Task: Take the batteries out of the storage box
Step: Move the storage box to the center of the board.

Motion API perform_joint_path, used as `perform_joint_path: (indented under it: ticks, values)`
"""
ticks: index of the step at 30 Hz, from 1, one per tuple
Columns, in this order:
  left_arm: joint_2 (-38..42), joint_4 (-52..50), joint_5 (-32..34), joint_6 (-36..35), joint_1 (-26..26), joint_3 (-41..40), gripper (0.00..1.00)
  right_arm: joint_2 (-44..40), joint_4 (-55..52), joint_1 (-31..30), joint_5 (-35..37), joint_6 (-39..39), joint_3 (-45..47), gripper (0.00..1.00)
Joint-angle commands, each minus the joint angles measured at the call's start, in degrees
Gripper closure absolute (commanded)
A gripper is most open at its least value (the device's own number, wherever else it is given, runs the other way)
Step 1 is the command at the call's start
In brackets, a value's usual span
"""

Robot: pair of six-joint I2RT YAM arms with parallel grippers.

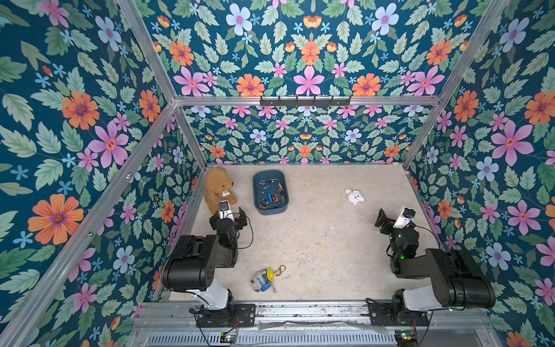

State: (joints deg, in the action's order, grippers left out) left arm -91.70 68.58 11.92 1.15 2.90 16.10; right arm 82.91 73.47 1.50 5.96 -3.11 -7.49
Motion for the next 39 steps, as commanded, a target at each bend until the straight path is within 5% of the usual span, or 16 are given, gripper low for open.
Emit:
perform_joint_path:
  ticks: [1,9,13,18,23,27,33,39]
  values:
    - [0.0,1.6,-0.6,-0.5,-0.1,0.2,0.00,0.1,3.1,-0.1,0.2,0.6,-0.3,0.01]
    - [1.7,0.0,-2.3,-1.9,0.0,1.0,0.01,-2.8,-1.4,-0.4,-2.3,1.9,-1.9,0.01]
    - [11.6,-34.0,4.3,3.1,1.6,17.1,0.01,-17.0,-32.1,-1.8,0.4,-3.8,-15.9,0.01]
    - [12.7,-69.3,0.2,14.8,2.8,41.4,0.01,-19.9,-55.6,-3.0,0.2,-8.8,-30.9,0.01]
    - [7.3,-74.5,0.3,18.9,11.6,50.4,0.00,-12.1,-73.6,-3.0,-6.9,-13.2,-44.1,0.01]
    - [-3.0,-79.6,-4.5,24.5,13.3,57.6,0.00,-3.5,-87.9,-3.1,-12.3,-15.7,-53.8,0.01]
    - [-10.0,-70.0,-17.1,29.7,14.6,56.0,0.00,-3.6,-89.1,-3.3,-13.5,-15.7,-52.4,0.01]
    - [-16.2,-70.1,-20.7,30.2,16.8,59.6,0.00,-3.9,-89.3,-3.4,-14.8,-15.8,-51.3,0.01]
